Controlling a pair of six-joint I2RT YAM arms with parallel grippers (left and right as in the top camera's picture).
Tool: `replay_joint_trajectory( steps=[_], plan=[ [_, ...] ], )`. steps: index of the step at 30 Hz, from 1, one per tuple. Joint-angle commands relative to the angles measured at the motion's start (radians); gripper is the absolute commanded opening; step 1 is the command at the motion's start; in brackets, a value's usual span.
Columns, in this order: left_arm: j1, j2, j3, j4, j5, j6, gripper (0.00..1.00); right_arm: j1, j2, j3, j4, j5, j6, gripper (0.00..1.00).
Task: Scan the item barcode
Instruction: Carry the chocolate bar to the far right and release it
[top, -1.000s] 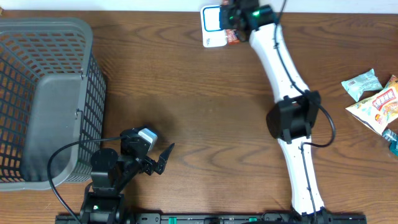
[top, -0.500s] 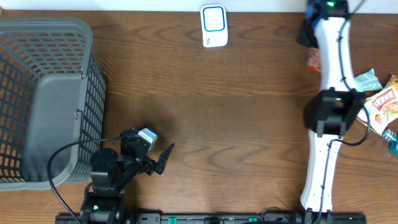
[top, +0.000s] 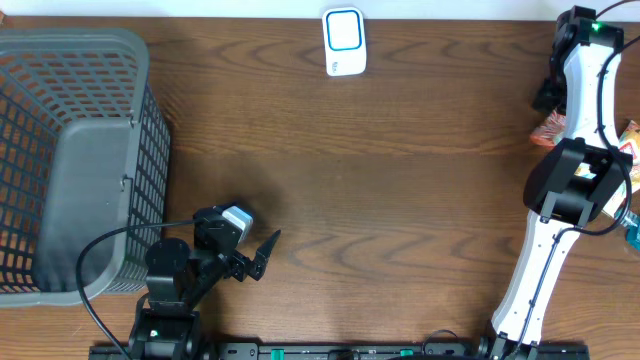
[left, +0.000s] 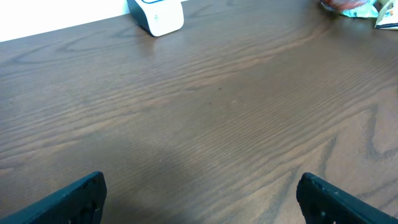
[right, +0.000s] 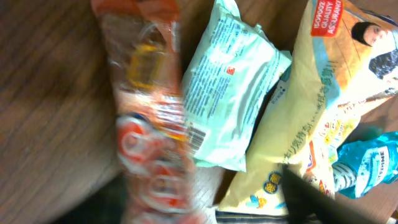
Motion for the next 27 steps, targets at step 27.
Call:
replay_joint_trajectory(
  steps=[27],
  plan=[
    [0.003,-0.004,-0.003,0.003,-0.005,-0.009,0.98,0.401,-0.786,0.042,-0.23,-0.285,0.064,0.99]
  ],
)
